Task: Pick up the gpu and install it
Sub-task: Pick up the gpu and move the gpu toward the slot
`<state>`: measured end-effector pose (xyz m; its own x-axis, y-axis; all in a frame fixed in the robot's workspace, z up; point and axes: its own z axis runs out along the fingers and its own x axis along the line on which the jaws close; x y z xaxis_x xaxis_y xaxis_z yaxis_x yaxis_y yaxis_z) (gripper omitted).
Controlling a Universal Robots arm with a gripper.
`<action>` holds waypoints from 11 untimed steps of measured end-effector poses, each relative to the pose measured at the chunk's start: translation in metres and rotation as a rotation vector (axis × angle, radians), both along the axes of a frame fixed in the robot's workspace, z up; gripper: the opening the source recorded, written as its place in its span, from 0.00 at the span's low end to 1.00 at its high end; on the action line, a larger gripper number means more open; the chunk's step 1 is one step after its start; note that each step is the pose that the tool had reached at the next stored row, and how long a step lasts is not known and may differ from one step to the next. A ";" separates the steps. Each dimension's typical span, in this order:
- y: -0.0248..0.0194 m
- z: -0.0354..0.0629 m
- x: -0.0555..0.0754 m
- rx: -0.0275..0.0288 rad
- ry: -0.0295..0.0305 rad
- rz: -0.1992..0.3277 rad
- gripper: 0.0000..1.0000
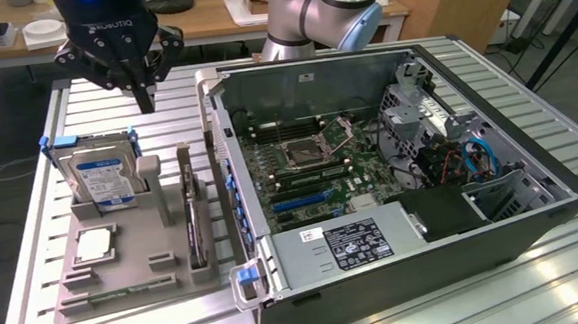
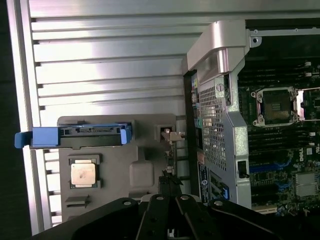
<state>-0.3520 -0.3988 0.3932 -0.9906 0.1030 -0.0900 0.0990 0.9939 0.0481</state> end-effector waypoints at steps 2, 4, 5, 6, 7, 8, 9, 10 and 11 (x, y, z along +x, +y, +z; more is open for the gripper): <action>0.0000 0.0000 0.000 0.0000 0.0000 0.000 0.11; 0.0000 0.0000 0.000 0.0000 0.0000 0.000 0.11; 0.0000 0.0000 0.000 0.0000 0.0000 0.000 0.11; 0.0000 0.0000 0.000 0.0000 0.0000 -0.001 0.11; 0.0000 0.0000 0.000 0.0000 0.0000 -0.001 0.11; 0.0000 0.0000 0.000 0.0000 0.0000 -0.001 0.16; 0.0000 0.0000 0.000 0.0000 0.0000 -0.001 0.23; 0.0000 0.0000 0.000 0.0000 0.0000 -0.001 0.23; 0.0000 0.0000 0.000 0.0000 0.0000 -0.001 0.23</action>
